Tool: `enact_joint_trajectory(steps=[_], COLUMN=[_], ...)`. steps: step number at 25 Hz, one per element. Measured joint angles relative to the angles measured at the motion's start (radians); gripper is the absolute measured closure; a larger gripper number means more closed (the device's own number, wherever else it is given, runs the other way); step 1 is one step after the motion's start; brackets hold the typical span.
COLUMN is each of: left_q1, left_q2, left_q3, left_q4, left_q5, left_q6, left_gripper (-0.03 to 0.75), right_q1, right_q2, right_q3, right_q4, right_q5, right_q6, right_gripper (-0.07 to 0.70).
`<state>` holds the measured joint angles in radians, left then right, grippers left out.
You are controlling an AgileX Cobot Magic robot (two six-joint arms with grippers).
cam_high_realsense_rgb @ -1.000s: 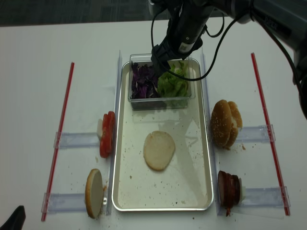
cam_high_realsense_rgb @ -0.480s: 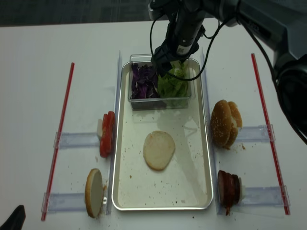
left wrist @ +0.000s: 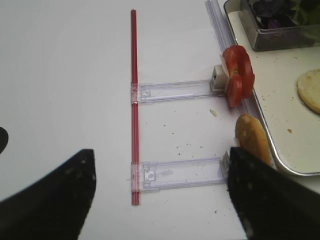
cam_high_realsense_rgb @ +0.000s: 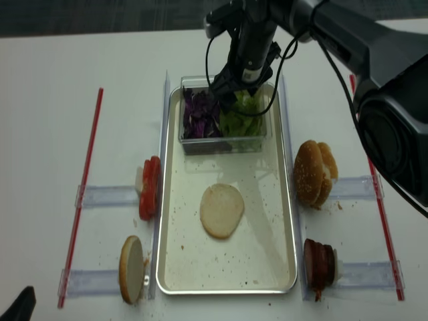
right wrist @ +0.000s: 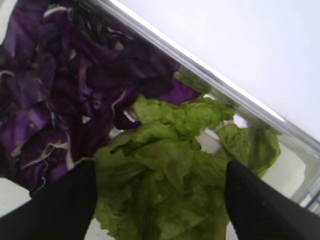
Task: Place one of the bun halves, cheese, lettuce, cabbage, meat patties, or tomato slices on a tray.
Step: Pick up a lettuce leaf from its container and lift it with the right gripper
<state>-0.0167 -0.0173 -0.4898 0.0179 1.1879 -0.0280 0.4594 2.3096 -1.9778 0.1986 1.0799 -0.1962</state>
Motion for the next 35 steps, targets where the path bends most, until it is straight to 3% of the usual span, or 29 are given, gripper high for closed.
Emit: enact_joint_trajectory(steps=[7, 13, 19, 35], left_q1=[0.0, 0.0, 0.0, 0.0], left_q2=[0.0, 0.0, 0.0, 0.0], left_q3=[0.0, 0.0, 0.0, 0.0], left_q4=[0.0, 0.0, 0.0, 0.0], left_q5=[0.0, 0.0, 0.0, 0.0], left_q6=[0.0, 0.0, 0.0, 0.0], left_gripper=[0.212, 0.213, 0.213, 0.213], right_q1=[0.0, 0.0, 0.0, 0.0], right_q2=[0.026, 0.027, 0.027, 0.027], right_q3=[0.0, 0.0, 0.0, 0.0], right_q4=[-0.005, -0.005, -0.005, -0.007], right_q5=[0.002, 0.002, 0.006, 0.03], right_q6=[0.002, 0.009, 0.016, 0.018], right_gripper=[0.086, 0.178, 0.223, 0.571])
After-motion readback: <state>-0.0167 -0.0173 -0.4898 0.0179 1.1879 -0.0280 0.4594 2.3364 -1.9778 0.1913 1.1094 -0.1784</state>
